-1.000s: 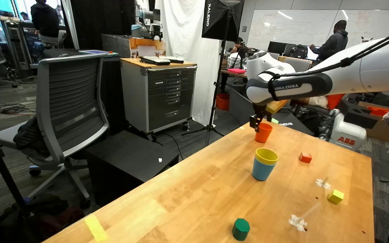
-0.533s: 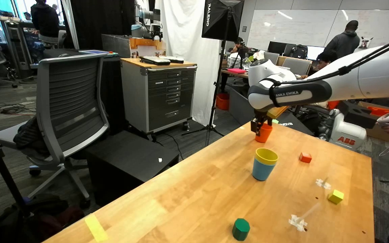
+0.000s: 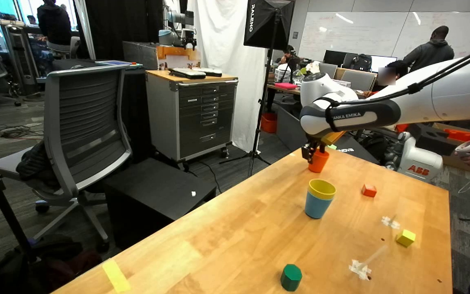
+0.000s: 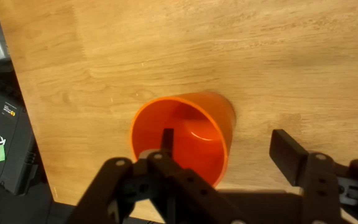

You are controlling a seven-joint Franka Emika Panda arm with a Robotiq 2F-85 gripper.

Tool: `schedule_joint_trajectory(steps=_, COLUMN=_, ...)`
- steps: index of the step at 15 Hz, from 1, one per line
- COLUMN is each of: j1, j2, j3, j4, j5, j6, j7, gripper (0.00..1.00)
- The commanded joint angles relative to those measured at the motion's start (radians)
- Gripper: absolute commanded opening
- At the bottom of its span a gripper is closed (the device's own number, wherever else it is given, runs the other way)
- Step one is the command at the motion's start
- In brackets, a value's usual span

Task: Put the yellow cup in the blue cup then pick the orange cup and put it in the yellow cup

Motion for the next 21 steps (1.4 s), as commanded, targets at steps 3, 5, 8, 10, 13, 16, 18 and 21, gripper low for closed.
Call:
schedule_joint_trajectory(steps=3, j1=-0.003, j2=0.001, j3=-0.001, j4=-0.031, j5=-0.012, j6=0.064, j7=-0.023, gripper=0.33)
schedule_joint_trajectory(steps=5, j1=-0.004, j2=0.001, j3=0.002, j4=-0.042, j5=-0.011, j6=0.080, j7=-0.029, gripper=0.18)
schedule_joint_trajectory(steps=8, j1=-0.004, j2=0.002, j3=0.003, j4=-0.056, j5=-0.009, j6=0.097, j7=-0.026, gripper=0.05)
schedule_joint_trajectory(steps=10, j1=-0.004, j2=0.002, j3=0.007, j4=-0.056, j5=-0.003, j6=0.096, j7=-0.028, gripper=0.01)
schedule_joint_trajectory(steps=13, j1=-0.001, j2=0.002, j3=0.016, j4=-0.035, j5=0.006, j6=0.087, j7=-0.037, gripper=0.05)
schedule_joint_trajectory(steps=16, j1=0.015, j2=0.001, j3=0.026, j4=0.001, j5=0.012, j6=0.075, j7=-0.053, gripper=0.04)
schedule_joint_trajectory(steps=18, j1=0.034, j2=0.000, j3=0.029, j4=0.037, j5=0.012, j6=0.058, j7=-0.063, gripper=0.04)
schedule_joint_trajectory(steps=21, j1=0.075, j2=-0.046, j3=0.024, j4=0.008, j5=0.012, j6=0.074, j7=-0.070, gripper=0.04)
